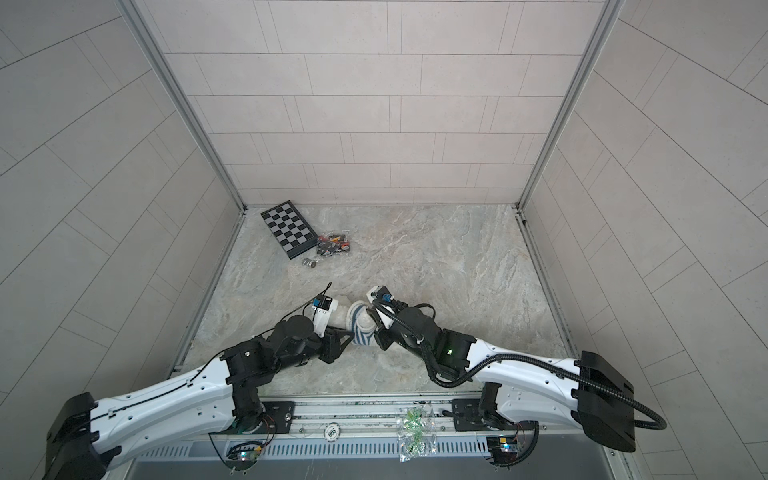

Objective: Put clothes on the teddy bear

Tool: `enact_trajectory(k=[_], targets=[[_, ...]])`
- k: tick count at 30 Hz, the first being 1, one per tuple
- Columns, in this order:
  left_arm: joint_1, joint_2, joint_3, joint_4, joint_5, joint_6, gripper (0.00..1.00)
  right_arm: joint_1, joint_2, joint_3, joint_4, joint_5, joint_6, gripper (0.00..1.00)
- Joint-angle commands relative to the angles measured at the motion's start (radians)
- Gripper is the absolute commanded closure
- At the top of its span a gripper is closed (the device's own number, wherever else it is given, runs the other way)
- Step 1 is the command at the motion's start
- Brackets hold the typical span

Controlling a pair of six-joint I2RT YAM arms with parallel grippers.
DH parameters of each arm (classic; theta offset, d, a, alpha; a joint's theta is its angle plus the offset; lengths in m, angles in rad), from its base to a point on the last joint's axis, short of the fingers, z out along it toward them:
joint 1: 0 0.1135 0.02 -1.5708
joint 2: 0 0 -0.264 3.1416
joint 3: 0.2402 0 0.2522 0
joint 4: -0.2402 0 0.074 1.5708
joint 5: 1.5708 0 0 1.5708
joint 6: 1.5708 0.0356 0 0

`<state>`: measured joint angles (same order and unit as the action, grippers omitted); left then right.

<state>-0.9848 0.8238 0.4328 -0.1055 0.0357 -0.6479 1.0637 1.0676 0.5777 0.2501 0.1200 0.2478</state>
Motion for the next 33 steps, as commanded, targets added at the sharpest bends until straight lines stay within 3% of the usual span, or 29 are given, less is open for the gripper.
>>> enact_trajectory(k=[1,6,14,23,27,33], targets=[[-0.004,0.039,0.025,0.07,-0.022,0.004,0.64,-0.005,-0.018,0.002,0.058,-0.001,0.011,1.0],[-0.005,0.099,0.051,0.069,-0.07,0.014,0.68,-0.005,-0.02,0.0,0.054,-0.013,0.007,1.0],[-0.003,0.109,0.063,0.042,-0.104,0.021,1.0,-0.011,-0.054,-0.007,0.038,-0.01,-0.001,1.0],[-0.003,0.067,0.035,-0.061,-0.114,0.023,1.0,-0.127,-0.166,-0.064,0.021,-0.084,0.073,1.0],[-0.003,0.053,0.05,-0.085,-0.077,0.045,1.0,-0.2,-0.196,-0.084,-0.001,-0.131,0.109,1.0],[-0.005,0.062,0.087,-0.086,-0.024,0.078,1.0,-0.226,-0.174,-0.093,0.006,-0.135,0.134,1.0]])
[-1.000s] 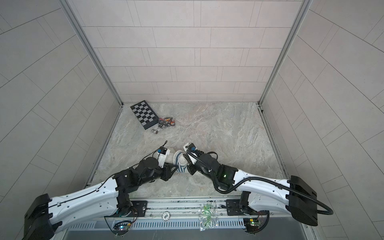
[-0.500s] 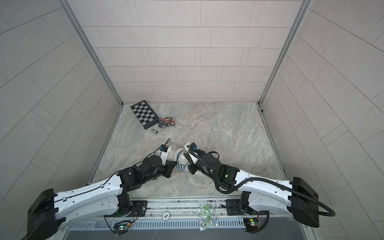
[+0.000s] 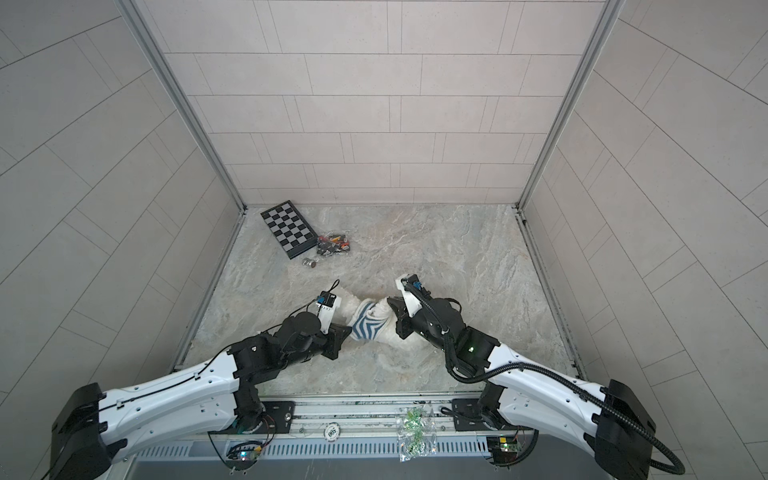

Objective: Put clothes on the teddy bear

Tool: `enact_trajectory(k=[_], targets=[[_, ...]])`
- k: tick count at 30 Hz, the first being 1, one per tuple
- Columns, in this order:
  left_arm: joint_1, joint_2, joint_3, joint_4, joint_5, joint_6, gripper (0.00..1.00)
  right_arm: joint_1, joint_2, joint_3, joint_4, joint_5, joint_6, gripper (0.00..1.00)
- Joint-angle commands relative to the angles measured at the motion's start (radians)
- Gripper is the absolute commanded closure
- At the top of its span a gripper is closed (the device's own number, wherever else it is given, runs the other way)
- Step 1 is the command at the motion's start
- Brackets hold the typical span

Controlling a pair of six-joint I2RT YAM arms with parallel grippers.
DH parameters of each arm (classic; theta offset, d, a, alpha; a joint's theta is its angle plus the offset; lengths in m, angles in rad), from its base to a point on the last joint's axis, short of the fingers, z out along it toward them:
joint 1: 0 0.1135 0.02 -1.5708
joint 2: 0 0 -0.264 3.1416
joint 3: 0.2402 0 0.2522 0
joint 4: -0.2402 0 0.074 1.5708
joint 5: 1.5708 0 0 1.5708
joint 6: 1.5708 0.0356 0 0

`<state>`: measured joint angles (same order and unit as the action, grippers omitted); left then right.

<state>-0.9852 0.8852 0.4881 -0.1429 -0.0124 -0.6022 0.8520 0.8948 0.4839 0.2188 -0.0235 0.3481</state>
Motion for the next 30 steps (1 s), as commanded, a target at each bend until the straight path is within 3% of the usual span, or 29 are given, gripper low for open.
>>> enact_trajectory(k=[1,6,8,12,16,22,30], targets=[[-0.005,0.001,0.036,-0.042,0.034,0.034,1.0,-0.016,0.011,0.002,0.041,0.007,0.036,1.0],[-0.003,-0.023,0.041,0.095,0.147,-0.008,1.0,-0.053,0.091,-0.001,0.075,-0.005,0.05,1.0],[0.0,-0.013,0.065,0.145,0.205,-0.021,1.0,-0.108,0.147,0.001,0.109,-0.067,0.067,1.0],[0.004,0.06,0.175,0.033,0.195,0.053,1.0,-0.148,0.228,0.025,0.147,-0.102,0.061,1.0],[0.074,0.136,0.192,0.036,0.223,0.056,1.0,-0.162,0.279,0.053,0.13,-0.092,0.04,0.99],[0.169,0.222,0.19,0.102,0.233,0.055,1.0,-0.169,0.228,0.064,0.021,-0.095,-0.005,0.77],[0.184,0.281,0.187,0.106,0.228,0.076,1.0,-0.081,-0.034,0.044,-0.295,0.016,-0.04,0.48]])
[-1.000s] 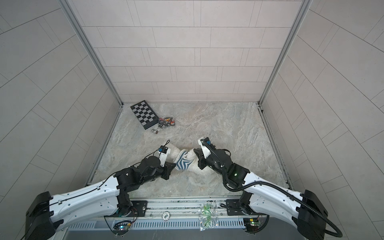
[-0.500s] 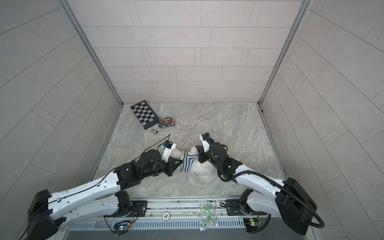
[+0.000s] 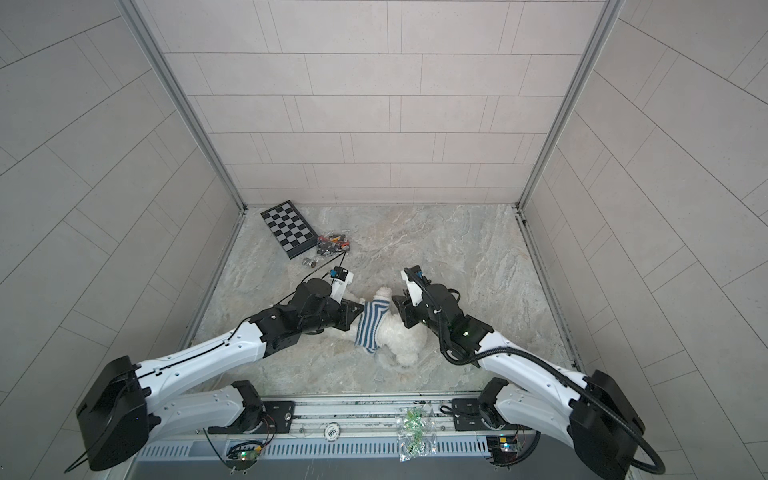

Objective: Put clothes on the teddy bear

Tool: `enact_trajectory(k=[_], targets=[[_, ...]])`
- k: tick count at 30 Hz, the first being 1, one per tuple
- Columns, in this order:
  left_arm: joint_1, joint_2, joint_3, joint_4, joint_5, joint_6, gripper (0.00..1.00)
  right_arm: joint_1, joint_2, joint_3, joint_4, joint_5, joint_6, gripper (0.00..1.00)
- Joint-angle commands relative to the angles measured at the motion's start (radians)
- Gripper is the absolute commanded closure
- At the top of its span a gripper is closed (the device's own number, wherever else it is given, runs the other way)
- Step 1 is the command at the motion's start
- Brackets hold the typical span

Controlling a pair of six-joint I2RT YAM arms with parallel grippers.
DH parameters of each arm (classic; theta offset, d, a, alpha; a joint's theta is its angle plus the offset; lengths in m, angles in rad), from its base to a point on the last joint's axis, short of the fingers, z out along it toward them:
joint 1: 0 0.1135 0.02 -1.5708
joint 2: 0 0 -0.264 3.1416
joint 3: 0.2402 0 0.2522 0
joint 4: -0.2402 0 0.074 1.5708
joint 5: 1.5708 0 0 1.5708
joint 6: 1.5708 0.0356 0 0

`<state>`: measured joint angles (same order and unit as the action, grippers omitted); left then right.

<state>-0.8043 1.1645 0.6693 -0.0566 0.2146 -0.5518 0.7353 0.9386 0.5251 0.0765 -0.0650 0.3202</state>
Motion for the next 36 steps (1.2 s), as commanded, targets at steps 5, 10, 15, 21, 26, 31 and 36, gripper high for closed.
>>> enact_trajectory(k=[5,10,15,21,26,31,36], targets=[[0.009,0.029,0.005,0.035,0.001,0.027,1.0,0.143,-0.135,-0.007,-0.276,0.089,-0.024,0.41],[0.015,0.077,0.025,0.047,0.011,0.04,1.0,0.171,-0.094,-0.043,-0.281,0.133,-0.011,0.37],[0.023,0.103,0.029,0.056,-0.003,0.052,1.0,0.171,-0.037,-0.084,-0.221,0.147,0.001,0.36],[0.034,0.124,0.024,0.081,0.001,0.052,1.0,0.171,0.071,-0.11,-0.154,0.183,0.005,0.4],[0.036,0.111,0.026,0.064,-0.015,0.056,1.0,0.171,0.095,-0.107,-0.138,0.202,-0.01,0.68],[0.041,0.049,0.034,0.012,-0.025,0.06,0.83,0.171,0.109,-0.114,-0.113,0.17,-0.021,0.93],[0.039,-0.046,0.015,-0.059,-0.034,0.059,0.61,0.173,0.077,-0.117,-0.087,0.151,-0.028,1.0]])
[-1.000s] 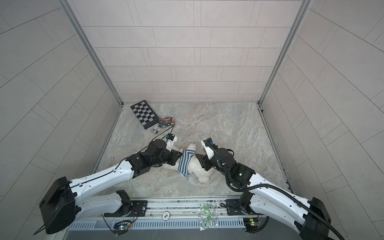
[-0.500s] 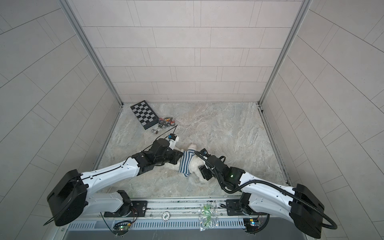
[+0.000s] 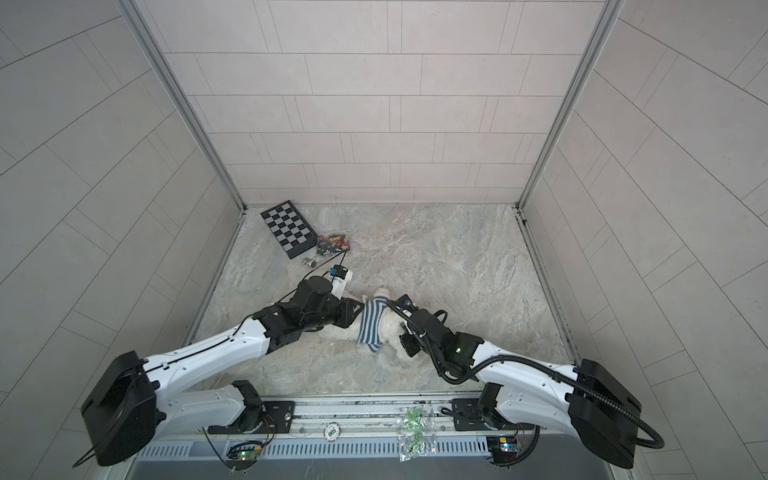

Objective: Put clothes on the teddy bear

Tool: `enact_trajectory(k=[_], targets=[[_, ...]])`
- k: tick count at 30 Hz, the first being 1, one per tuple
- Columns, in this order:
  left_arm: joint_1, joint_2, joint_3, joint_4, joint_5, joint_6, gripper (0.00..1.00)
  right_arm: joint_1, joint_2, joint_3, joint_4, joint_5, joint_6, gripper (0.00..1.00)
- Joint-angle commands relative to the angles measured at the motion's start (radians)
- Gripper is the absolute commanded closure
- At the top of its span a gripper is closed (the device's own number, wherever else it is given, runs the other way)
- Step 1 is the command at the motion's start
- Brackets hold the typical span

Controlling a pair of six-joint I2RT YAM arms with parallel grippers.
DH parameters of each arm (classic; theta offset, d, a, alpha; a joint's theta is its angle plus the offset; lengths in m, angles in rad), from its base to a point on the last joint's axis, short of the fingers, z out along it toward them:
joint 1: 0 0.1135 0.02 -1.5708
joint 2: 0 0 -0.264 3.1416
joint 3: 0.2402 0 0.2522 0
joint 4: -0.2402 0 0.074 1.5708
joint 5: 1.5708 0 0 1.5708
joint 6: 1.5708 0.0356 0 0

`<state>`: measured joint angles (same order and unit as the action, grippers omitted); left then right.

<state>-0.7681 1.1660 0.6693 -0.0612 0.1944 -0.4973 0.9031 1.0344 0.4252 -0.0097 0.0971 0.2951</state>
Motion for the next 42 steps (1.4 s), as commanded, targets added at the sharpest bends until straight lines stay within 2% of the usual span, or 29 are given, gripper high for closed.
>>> enact_trajectory(k=[1,7,12,15,22,30,38,42], targets=[[0.002,-0.06,0.01,-0.074,-0.009,0.001,0.59,0.007,-0.034,-0.019,0.005,-0.013,-0.008,1.0],[-0.062,-0.119,-0.003,-0.148,-0.03,-0.014,0.6,0.032,-0.107,-0.019,0.0,0.017,-0.027,1.0],[-0.12,-0.075,-0.002,-0.135,-0.059,-0.035,0.64,0.052,-0.119,-0.007,0.001,0.041,-0.036,1.0],[-0.123,-0.047,-0.003,-0.127,-0.076,-0.05,0.69,0.065,-0.112,0.005,-0.004,0.052,-0.039,1.0],[-0.122,-0.046,-0.02,-0.125,-0.112,-0.065,0.77,0.086,-0.116,0.011,-0.005,0.066,-0.045,1.0],[-0.107,-0.082,-0.041,-0.14,-0.129,-0.059,1.0,0.097,-0.165,0.009,-0.037,0.096,-0.057,1.0],[-0.015,-0.153,-0.099,-0.149,-0.109,-0.042,1.0,0.099,-0.237,-0.006,-0.078,0.124,-0.07,1.0],[-0.002,-0.157,-0.105,-0.147,-0.104,-0.025,1.0,0.102,-0.249,-0.007,-0.078,0.122,-0.073,1.0]])
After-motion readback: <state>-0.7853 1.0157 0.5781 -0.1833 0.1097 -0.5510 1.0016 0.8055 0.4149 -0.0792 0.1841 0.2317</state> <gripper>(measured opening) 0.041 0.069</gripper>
